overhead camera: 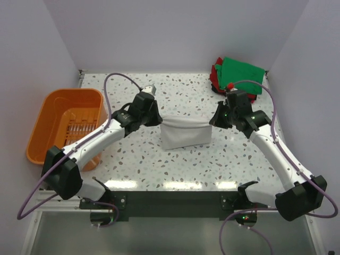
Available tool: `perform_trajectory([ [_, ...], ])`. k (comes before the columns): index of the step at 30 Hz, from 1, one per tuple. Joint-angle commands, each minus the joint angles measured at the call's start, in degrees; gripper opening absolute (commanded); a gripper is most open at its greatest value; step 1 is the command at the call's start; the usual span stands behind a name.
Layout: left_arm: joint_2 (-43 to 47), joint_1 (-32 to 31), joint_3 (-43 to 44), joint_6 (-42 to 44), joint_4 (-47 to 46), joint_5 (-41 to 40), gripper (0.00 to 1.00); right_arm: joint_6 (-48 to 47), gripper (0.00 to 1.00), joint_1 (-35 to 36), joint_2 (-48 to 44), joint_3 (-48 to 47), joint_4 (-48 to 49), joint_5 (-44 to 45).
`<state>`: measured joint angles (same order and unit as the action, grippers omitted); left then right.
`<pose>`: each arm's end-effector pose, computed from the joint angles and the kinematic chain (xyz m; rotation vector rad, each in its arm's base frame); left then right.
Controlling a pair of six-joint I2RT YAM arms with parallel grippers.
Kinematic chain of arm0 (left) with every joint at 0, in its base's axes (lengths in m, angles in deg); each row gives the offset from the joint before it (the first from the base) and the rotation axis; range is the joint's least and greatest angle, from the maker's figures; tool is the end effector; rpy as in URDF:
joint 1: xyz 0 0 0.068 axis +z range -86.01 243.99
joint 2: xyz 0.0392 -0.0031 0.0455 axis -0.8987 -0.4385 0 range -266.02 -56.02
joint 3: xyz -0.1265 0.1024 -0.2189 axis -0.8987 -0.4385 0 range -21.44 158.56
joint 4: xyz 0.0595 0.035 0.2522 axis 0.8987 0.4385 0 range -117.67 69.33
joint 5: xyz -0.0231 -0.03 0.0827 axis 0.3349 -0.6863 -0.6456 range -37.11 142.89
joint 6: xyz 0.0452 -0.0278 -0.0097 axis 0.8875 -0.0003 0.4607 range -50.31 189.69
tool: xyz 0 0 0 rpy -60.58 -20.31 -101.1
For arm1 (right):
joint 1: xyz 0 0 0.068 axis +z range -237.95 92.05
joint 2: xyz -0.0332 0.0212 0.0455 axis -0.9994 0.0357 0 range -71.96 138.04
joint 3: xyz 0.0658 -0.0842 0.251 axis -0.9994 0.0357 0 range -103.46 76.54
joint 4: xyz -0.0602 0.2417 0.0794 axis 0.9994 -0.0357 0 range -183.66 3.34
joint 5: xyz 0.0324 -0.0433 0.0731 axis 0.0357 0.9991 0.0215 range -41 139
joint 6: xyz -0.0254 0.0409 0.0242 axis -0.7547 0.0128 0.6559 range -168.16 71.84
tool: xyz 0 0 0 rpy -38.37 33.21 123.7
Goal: Fold and stack the t-shirts
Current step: Fold the tshirt
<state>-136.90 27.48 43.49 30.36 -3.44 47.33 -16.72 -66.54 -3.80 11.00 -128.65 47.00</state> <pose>0.2543 -0.1840 0.2939 -0.1102 2.3346 -0.5772 0.2297 0.0915 0.3304 0.1924 2.3953 0.4846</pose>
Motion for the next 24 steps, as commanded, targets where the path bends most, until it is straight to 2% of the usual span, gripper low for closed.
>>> perform_trajectory([
  [1,-3.04,1.97,4.58,3.12,-2.69,2.04,0.0,-1.47,0.0,-2.24,2.4,-3.37,3.23,1.56],
  [11,-16.93,5.57,14.17,6.37,-4.8,4.51,0.0,-2.26,0.0,-8.22,14.7,-5.47,11.23,-2.13],
  [18,-28.34,6.8,19.61,4.8,-6.3,2.22,0.0,-4.54,0.0,-9.63,25.24,-6.44,21.33,-4.59],
  [24,-34.33,7.24,23.48,3.56,-6.22,1.87,0.0,-4.9,0.0,-10.42,34.66,-10.74,24.15,-8.54],
])
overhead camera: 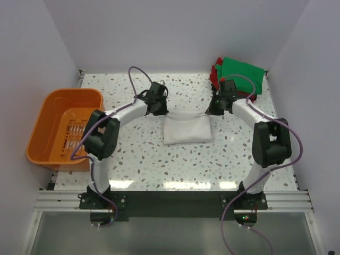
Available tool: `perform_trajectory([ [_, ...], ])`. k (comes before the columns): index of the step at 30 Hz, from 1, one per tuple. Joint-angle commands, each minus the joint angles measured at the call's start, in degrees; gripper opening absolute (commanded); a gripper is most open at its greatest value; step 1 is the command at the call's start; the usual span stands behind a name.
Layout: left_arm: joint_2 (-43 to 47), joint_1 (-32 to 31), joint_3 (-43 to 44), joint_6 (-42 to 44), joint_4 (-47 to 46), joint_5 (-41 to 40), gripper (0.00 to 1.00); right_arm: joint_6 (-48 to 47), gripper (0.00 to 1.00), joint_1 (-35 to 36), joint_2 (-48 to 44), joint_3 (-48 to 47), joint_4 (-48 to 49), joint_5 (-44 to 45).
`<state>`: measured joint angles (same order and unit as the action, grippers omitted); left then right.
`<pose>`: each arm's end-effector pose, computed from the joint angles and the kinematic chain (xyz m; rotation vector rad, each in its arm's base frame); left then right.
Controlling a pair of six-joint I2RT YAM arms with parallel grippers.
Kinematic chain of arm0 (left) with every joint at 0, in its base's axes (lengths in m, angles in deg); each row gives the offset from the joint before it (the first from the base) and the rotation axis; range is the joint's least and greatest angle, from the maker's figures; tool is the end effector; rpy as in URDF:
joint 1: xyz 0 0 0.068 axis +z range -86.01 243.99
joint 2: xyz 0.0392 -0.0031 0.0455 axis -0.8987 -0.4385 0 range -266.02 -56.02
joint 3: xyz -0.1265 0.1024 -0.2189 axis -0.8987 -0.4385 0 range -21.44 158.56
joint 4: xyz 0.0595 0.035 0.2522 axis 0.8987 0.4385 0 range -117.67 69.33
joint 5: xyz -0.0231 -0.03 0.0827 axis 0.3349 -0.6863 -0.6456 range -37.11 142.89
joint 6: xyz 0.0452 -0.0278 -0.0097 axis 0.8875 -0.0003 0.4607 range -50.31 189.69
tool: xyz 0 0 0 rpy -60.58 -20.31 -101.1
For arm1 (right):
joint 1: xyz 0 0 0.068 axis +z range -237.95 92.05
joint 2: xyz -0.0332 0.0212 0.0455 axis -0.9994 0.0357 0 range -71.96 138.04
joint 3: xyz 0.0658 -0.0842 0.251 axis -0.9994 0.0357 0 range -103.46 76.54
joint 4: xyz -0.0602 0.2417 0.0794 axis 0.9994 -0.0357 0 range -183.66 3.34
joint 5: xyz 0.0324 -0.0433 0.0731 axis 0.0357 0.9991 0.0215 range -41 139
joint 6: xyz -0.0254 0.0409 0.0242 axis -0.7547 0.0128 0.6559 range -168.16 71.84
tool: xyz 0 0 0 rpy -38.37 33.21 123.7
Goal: Fold and stack the t-shirts
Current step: Fold the tshirt
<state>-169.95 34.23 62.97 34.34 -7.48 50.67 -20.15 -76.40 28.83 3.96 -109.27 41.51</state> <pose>0.3833 -0.2176 0.2027 -0.1393 2.4878 -0.4510 0.3740 0.0812 0.2253 0.3004 2.4856 0.4555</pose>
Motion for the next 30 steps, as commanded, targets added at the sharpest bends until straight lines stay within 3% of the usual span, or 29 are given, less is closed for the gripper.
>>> perform_trajectory([
  [1,-2.08,0.66,4.8,-0.59,-1.12,-2.87,0.0,-1.81,0.0,-0.57,4.13,-4.5,4.6,-3.32],
  [5,-5.25,1.37,7.53,-1.21,1.61,-3.67,0.02,-2.17,0.0,-0.74,8.1,-7.67,2.92,-3.32],
  [8,-5.95,1.9,7.36,-1.3,0.65,-2.35,0.21,-1.91,0.06,-0.65,9.16,-8.02,2.66,-1.92],
  [9,-6.13,1.9,7.53,-1.3,0.47,-2.18,0.35,-1.99,0.16,-0.65,9.51,-8.89,1.79,-1.31],
  [10,-6.04,1.98,7.71,-1.3,0.56,-2.0,0.45,-2.17,0.39,-0.65,9.68,-9.42,1.08,-1.22],
  [11,-5.87,1.98,8.23,-1.04,0.64,-1.91,0.6,-2.34,0.48,-0.65,9.95,-10.56,-0.14,-1.22],
  [14,-4.99,1.98,8.41,-1.21,1.52,-1.3,0.87,-3.48,0.69,-0.74,9.16,-11.88,-1.99,-2.53],
  [15,-3.77,1.98,7.72,-1.38,1.26,-0.95,1.0,-4.27,0.96,-0.74,8.72,-12.15,-2.61,-3.32],
  [22,4.49,1.9,1.92,-2.44,0.73,-2.17,1.0,-4.72,0.99,-0.65,-2.08,-5.4,-2.79,-7.71],
  [26,11.6,1.63,-5.53,-3.49,-1.81,-0.69,1.0,-1.82,0.99,-0.39,-9.29,5.22,4.65,-19.63],
  [30,13.12,0.58,-9.34,-3.41,-9.01,5.71,1.0,1.95,0.99,1.01,-12.2,11.83,10.3,-26.07],
])
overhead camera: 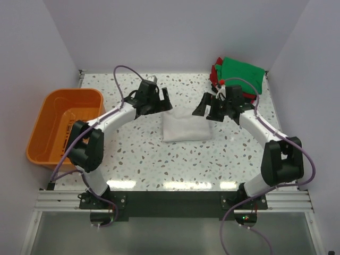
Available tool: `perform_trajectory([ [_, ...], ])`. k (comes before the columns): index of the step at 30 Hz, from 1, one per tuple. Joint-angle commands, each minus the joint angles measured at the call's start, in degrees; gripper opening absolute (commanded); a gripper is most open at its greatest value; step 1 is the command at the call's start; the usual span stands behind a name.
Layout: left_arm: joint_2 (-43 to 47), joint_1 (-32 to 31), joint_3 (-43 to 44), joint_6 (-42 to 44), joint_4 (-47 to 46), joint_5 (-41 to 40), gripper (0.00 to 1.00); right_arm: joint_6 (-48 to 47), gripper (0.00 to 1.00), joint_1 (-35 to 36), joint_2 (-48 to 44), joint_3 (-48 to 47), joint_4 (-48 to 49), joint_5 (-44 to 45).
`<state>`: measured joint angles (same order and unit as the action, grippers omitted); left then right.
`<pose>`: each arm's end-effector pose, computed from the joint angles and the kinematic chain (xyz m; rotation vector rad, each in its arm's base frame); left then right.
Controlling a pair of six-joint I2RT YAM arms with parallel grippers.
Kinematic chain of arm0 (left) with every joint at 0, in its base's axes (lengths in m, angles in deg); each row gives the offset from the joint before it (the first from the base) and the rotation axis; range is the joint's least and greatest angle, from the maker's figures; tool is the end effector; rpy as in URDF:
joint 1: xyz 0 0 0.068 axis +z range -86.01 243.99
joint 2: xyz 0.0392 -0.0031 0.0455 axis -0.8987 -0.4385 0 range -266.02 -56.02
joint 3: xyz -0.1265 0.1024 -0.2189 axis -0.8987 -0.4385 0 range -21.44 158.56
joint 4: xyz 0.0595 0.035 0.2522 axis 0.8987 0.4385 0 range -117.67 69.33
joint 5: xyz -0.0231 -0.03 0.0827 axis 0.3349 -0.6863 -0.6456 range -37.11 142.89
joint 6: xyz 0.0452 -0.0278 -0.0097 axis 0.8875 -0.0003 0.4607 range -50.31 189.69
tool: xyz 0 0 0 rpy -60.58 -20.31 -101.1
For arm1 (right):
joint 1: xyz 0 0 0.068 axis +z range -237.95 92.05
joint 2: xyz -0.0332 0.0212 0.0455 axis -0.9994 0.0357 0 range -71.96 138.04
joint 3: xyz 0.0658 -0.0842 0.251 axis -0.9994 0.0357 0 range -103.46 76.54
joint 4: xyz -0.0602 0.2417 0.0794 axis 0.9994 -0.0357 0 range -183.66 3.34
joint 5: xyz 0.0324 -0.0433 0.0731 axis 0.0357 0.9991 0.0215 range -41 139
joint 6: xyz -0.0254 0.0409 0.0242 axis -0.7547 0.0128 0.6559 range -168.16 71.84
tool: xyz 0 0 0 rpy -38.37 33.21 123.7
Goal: Fold and stack the t-shirts
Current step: Fold the tshirt
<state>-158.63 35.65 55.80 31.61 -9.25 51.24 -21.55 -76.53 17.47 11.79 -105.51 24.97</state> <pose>0.3559 -0.1908 0.2445 -0.2184 2.3891 -0.5315 0.3326 0.0820 0.2564 0.0990 2.3908 0.8127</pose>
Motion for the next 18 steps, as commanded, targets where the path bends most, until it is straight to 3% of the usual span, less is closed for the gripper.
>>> perform_trajectory([
  [1,1.19,-1.02,-1.91,-0.59,-7.6,5.77,1.0,3.79,0.99,1.58,-0.75,4.8,7.42,-10.24],
  [8,-10.57,-1.54,5.73,-0.24,-8.92,12.2,1.0,5.73,0.99,4.93,4.7,8.76,12.86,-11.48],
  [18,-19.03,-0.84,12.59,0.99,-4.01,7.55,1.0,2.22,0.99,4.93,14.19,9.29,10.33,-6.29],
])
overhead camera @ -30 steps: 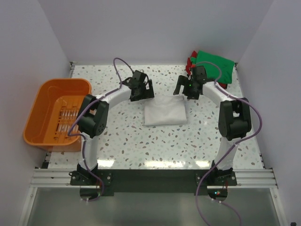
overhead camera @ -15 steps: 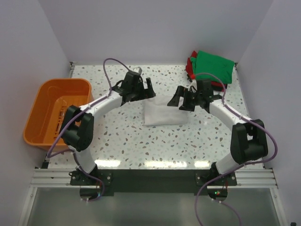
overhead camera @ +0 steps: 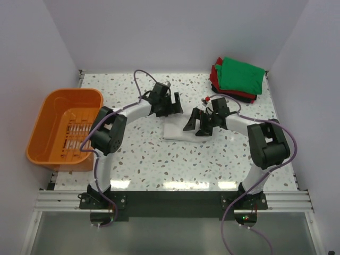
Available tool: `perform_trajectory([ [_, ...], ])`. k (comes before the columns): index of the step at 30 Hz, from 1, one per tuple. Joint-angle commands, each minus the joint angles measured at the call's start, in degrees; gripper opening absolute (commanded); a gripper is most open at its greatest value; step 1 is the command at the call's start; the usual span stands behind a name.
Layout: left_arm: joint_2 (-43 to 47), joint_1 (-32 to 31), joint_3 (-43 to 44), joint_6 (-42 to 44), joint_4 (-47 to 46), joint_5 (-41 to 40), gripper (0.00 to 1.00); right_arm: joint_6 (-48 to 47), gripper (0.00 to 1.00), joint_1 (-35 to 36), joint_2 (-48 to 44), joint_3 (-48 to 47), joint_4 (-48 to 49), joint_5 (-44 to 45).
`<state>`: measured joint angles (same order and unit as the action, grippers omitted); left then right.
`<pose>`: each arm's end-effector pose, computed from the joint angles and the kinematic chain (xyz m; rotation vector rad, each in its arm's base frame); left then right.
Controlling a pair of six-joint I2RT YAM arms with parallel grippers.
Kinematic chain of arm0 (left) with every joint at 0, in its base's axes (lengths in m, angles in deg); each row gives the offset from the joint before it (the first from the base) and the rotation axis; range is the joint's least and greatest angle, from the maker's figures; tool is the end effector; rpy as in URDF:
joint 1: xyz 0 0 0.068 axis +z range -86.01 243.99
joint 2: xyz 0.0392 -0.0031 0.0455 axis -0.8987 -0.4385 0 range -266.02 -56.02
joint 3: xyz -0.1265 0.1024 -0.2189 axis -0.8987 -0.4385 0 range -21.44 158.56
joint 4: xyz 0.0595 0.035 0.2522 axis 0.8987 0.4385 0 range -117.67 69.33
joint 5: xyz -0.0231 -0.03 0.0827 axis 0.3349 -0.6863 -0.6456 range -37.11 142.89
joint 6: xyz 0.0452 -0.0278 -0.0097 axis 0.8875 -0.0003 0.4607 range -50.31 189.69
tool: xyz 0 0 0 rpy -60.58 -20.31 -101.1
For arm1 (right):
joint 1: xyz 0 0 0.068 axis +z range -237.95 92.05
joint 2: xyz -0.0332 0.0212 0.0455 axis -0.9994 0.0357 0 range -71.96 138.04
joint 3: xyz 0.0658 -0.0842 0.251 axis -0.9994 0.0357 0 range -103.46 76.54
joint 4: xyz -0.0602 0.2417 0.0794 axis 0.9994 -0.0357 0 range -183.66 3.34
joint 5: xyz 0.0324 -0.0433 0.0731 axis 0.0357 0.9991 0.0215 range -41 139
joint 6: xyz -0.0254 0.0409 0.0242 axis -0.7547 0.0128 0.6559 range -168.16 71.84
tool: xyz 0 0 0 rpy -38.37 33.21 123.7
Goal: Fold and stack the t-shirts
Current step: Fold the tshirt, then neatly place the folded tshirt to the corner
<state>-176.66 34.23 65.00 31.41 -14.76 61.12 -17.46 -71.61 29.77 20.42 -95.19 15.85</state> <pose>0.4014 -0.2354 0.1725 -0.1157 2.5068 -0.7006 0.3291 0.1168 0.1549 0.0765 2.6131 1.0460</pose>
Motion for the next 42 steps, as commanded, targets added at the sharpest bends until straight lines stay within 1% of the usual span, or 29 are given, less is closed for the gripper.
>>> perform_trajectory([
  [1,-1.26,0.75,3.65,1.28,2.03,-2.43,1.0,-2.04,0.99,0.01,2.06,0.22,-0.25,3.0],
  [4,-0.31,1.1,4.62,1.89,3.53,-2.17,1.0,-3.01,0.99,0.01,0.58,-1.7,-2.88,2.56],
  [6,1.01,1.11,4.97,2.51,3.53,-1.29,1.0,-4.15,0.99,0.01,-3.01,-3.03,-4.55,2.65],
  [8,3.91,1.02,5.67,3.47,3.7,-0.59,1.0,-5.64,0.99,0.1,-6.09,-5.57,-8.33,3.78],
  [11,9.44,1.02,5.59,4.97,5.02,-0.84,1.0,-7.4,0.99,-0.08,-11.81,-8.65,-13.6,8.87],
  [12,11.2,1.1,5.15,5.49,5.81,-2.93,1.0,-7.93,0.99,-0.08,-13.04,-9.35,-14.92,12.63],
  [13,15.04,1.11,3.58,6.46,6.95,-4.09,1.0,-8.37,0.99,-0.6,-14.1,-10.4,-16.76,14.58],
  [15,19.54,1.19,1.03,6.99,7.92,-8.04,1.0,-9.42,0.99,-1.48,-14.11,-11.73,-18.79,17.31],
  [16,24.44,1.19,-2.38,7.08,8.18,-10.14,1.0,-9.95,0.99,-2.01,-13.58,-13.74,-21.41,19.33],
  [17,27.1,1.19,-4.5,6.99,8.19,-11.82,1.0,-10.91,0.99,-2.62,-12.1,-14.8,-22.57,20.57],
  [18,29.73,1.19,-6.69,6.38,8.19,-14.96,1.0,-11.53,0.99,-2.71,-11.48,-15.51,-23.1,22.67],
  [19,34.81,1.19,-11.15,6.12,8.01,-16.3,1.0,-12.23,0.99,-2.72,-10.69,-16.91,-23.45,24.95],
  [20,37.29,1.37,-13.55,5.77,8.1,-18.84,1.0,-13.72,0.99,-2.72,-9.2,-17.53,-23.54,26.1],
  [21,39.58,1.37,-15.83,5.41,8.36,-19.91,1.0,-13.91,0.99,-2.72,-8.31,-18.14,-23.81,26.64],
  [22,43.78,1.46,-20.03,4.19,9.06,-20.88,1.0,-14.43,0.99,-2.72,-7.35,-19.8,-25.2,27.86],
  [25,50.47,1.63,-27.43,2.08,10.64,-22.38,1.0,-15.58,0.97,-2.63,-4.18,-20.78,-24.43,30.49],
  [28,54.7,1.72,-32.62,0.49,11.96,-22.73,1.0,-16.46,0.95,-2.63,-0.32,-22.01,-24.69,31.65],
  [30,56.12,1.81,-35.0,0.31,12.75,-23.43,1.0,-17.42,0.91,-2.63,1.96,-22.1,-23.81,29.37],
  [31,56.3,1.81,-35.37,0.14,14.5,-23.96,1.0,-17.51,0.85,-2.54,2.67,-22.02,-22.76,28.93],
  [32,56.3,1.81,-35.63,-0.04,15.39,-25.01,1.0,-17.86,0.83,-2.54,3.46,-22.19,-22.75,27.8],
  [34,56.39,1.9,-35.9,-0.21,17.67,-25.98,1.0,-18.13,0.8,-2.01,5.93,-23.16,-22.58,28.75],
  [36,56.92,1.9,-36.51,-0.56,18.2,-26.16,1.0,-18.13,0.78,-1.66,7.68,-24.12,-22.32,29.88],
  [39,57.97,1.9,-36.95,-0.48,18.12,-26.86,1.0,-18.04,0.73,-0.35,11.2,-25.96,-21.87,31.55],
  [40,58.15,1.98,-36.78,-0.56,18.9,-27.56,1.0,-18.13,0.69,0.62,13.12,-26.49,-22.31,32.17],
  [41,58.32,1.98,-36.51,-0.57,19.26,-28.96,1.0,-17.87,0.68,1.23,13.92,-26.85,-22.49,32.96],
  [42,58.85,1.98,-35.99,-0.57,19.7,-29.49,1.0,-17.78,0.63,1.94,14.8,-27.2,-22.4,33.93],
])
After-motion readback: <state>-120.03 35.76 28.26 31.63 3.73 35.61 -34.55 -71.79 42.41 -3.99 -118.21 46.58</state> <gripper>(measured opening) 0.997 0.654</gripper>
